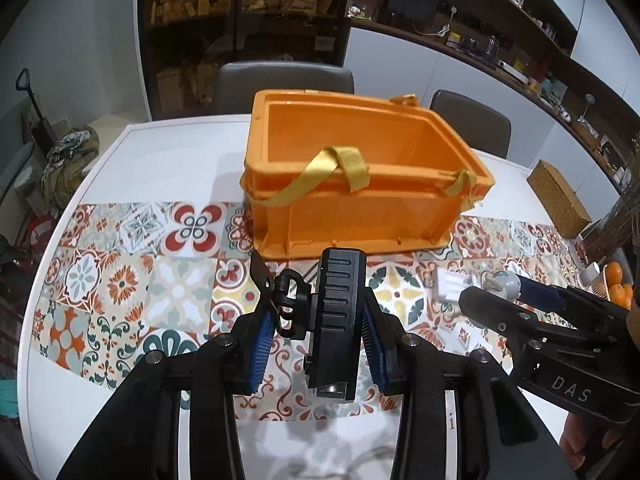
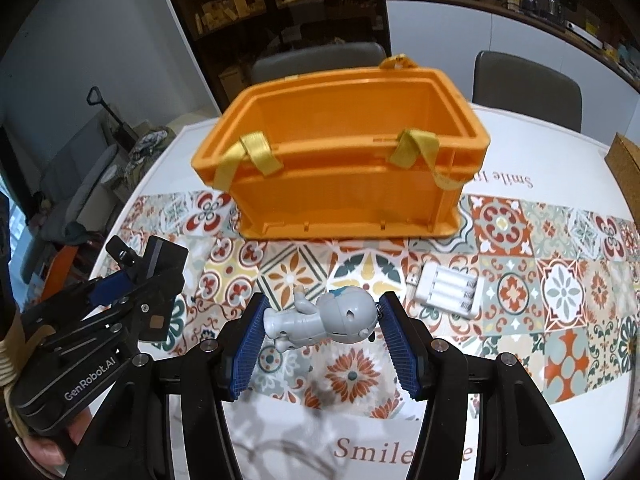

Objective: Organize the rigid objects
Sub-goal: 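Carry the black bike light and white figurine with both tools toward the crate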

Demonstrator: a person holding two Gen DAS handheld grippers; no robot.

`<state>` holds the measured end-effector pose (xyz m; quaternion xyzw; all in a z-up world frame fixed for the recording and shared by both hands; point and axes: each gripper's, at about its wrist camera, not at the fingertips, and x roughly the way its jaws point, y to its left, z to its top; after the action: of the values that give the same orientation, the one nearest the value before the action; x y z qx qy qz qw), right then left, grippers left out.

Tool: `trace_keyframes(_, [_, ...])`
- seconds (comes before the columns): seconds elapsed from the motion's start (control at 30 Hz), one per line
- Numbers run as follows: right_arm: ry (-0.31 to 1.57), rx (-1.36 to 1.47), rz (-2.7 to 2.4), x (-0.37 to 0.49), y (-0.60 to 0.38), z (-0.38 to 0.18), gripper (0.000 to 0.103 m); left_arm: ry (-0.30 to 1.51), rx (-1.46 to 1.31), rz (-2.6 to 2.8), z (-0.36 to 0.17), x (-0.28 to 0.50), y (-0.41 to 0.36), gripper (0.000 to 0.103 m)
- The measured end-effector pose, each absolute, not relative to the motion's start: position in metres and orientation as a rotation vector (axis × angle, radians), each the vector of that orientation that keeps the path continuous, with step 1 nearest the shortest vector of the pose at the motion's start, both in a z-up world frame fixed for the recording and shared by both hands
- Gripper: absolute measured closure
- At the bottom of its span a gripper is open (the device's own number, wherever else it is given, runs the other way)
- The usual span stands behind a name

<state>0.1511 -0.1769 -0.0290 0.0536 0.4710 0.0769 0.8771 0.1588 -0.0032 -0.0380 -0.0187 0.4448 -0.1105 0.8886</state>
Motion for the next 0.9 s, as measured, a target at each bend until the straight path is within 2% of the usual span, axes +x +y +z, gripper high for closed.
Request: trace_keyframes(0.9, [0.872, 0.107, 0.163, 0.183, -0.180, 0.028, 0.046, 0.827, -0.013, -0.256, 0.019, 0.199, -0.017, 0.062])
